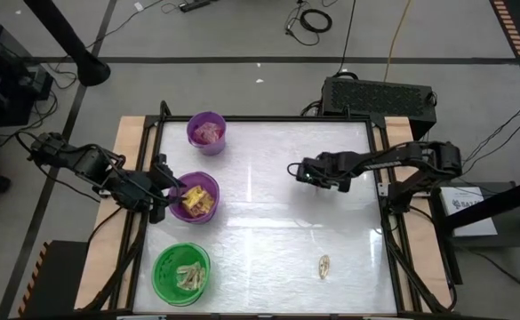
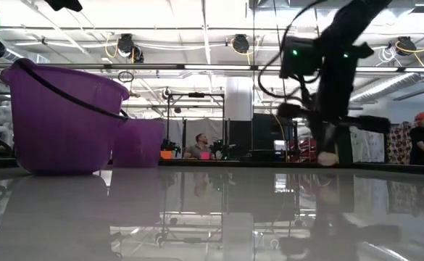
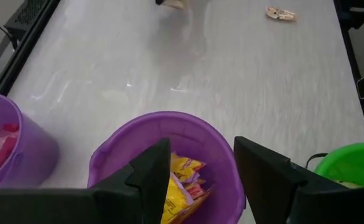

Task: Sort candy by brand, put in halloween buckets
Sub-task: Put the white candy into the green bucket

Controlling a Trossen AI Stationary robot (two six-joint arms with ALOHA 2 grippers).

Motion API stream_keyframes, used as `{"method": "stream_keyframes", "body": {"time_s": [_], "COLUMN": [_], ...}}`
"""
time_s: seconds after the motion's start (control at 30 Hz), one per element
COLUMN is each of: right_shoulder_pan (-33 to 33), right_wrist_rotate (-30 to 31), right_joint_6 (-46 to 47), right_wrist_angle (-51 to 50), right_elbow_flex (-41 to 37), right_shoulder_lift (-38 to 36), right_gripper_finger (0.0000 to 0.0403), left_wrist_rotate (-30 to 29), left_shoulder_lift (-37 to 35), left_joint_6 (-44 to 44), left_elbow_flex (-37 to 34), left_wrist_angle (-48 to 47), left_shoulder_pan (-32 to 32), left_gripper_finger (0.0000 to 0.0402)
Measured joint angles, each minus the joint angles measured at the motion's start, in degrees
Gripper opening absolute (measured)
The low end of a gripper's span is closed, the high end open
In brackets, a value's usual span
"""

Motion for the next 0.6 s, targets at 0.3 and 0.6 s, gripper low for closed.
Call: {"method": "stream_keyframes", "body": {"time_s": [0.3,0.6], "right_shoulder_pan": [2.41,10.06], "right_wrist_rotate": [1.02,10.25], "right_joint_6": [-12.41,-29.27], "right_wrist_angle": [30.49,46.93], "right_elbow_flex": [9.26,24.17], "right_shoulder_lift": [0.28,6.49], "right_gripper_finger": [0.0002,0.0002], "left_wrist_rotate": [0.09,0.00], "left_shoulder_lift": [0.02,0.07], "left_joint_6": [2.60,6.57], "left_elbow_flex": [0.00,0.00], "left_wrist_angle": [0.00,0.05], "left_shoulder_pan": [0.00,0.00], "left_gripper_finger": [0.0185,0.0185]}}
